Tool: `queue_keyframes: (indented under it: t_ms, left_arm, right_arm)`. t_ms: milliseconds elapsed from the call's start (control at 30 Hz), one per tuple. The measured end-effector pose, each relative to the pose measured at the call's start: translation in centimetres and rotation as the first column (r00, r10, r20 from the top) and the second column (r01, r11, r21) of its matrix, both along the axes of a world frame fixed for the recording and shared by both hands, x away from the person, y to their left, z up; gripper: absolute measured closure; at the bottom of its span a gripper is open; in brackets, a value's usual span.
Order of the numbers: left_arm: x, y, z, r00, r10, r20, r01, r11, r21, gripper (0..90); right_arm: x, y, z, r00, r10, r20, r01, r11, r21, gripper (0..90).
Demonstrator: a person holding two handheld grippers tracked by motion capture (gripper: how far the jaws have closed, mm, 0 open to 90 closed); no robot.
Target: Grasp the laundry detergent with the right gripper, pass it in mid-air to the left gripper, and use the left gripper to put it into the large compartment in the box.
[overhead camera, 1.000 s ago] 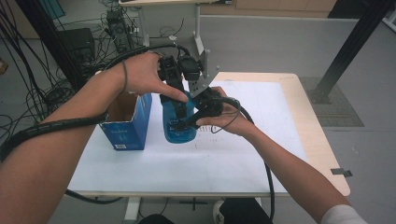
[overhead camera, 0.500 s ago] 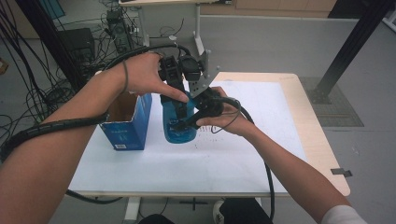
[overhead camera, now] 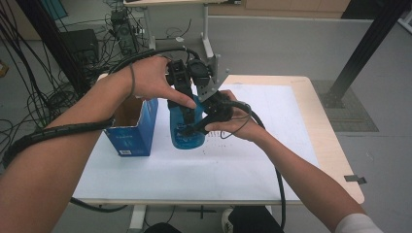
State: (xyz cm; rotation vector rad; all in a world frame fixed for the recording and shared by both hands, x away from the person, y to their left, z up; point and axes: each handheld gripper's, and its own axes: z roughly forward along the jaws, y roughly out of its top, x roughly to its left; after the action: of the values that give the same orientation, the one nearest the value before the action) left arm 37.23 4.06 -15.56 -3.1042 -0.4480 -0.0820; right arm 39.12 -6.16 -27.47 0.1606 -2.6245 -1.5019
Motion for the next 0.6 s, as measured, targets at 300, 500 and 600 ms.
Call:
queue_keyframes:
  t_ms: [300, 500, 600]
  left_arm:
    - [0.01, -0.06, 0.06, 1.0000, -0.008, -0.003, 0.008, 1.0000, -0.002, 21.3]
    - [0.00, -0.07, -0.12, 0.9998, -0.013, -0.015, 0.013, 0.9999, -0.002, 24.3]
    - [-0.01, -0.08, -0.18, 0.9997, -0.015, -0.017, 0.015, 0.9999, 0.000, 26.1]
  right_arm:
    - [0.18, 0.08, 0.01, 0.9992, 0.010, 0.037, -0.011, 0.9996, 0.027, 44.5]
    - [0.03, 0.10, 0.03, 0.9987, 0.026, 0.045, -0.027, 0.9992, 0.029, 44.5]
    - [-0.07, 0.05, 0.11, 0.9990, 0.025, 0.036, -0.026, 0.9992, 0.030, 44.4]
